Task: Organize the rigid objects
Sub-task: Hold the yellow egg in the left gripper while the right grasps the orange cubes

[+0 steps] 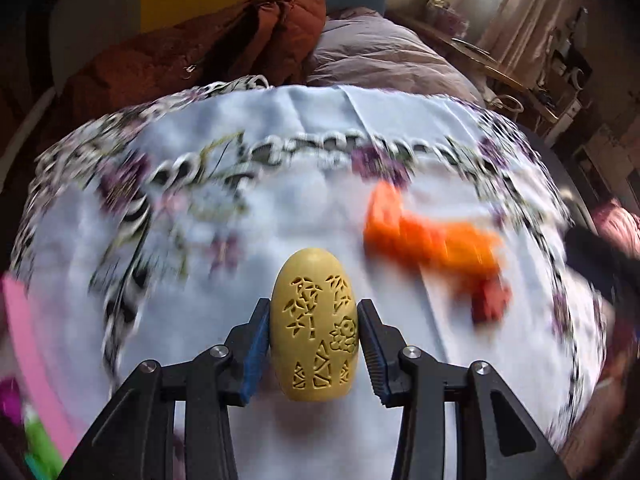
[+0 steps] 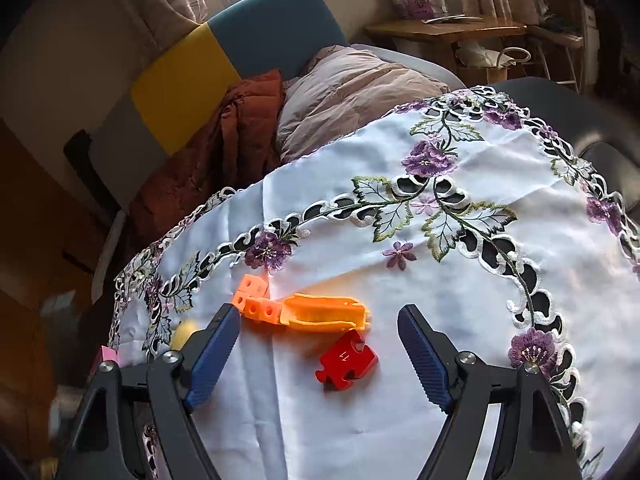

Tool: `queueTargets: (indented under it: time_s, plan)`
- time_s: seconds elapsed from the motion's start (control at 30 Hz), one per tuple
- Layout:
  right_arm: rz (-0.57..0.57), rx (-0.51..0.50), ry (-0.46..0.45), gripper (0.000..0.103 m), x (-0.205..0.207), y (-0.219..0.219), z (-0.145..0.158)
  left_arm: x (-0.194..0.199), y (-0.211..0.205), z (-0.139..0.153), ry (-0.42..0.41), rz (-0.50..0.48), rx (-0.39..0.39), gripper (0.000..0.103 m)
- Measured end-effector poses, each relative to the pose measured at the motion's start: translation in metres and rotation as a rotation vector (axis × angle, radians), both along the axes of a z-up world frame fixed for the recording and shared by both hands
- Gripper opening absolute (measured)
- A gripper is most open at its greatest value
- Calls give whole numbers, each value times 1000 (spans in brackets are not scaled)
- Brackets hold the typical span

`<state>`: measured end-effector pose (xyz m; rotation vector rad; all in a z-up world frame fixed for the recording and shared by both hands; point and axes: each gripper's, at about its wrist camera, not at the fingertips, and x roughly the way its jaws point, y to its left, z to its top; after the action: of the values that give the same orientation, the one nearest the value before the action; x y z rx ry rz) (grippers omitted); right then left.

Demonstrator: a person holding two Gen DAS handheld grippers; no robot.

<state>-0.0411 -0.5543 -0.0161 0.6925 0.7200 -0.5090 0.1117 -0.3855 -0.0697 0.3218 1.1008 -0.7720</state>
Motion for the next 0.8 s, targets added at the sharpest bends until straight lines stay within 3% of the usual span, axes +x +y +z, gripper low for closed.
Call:
queueTargets:
  time_s: [0.27,0.3,0.53,0.8]
  plan:
    - [95,-69,44,82,12,19,-2,-69,64,-17,-30,-14,-21,42]
    - [120,-84,50,82,15,24,-2,-75,67,-18,-69,-18,-50,42]
    - [298,-132,91,79,42,51,-7,-75,77,-20,-56,-28,-104,41]
    - [519,-295,263,76,119,70,-17,-73,81,-22,-48,-12,-149,41]
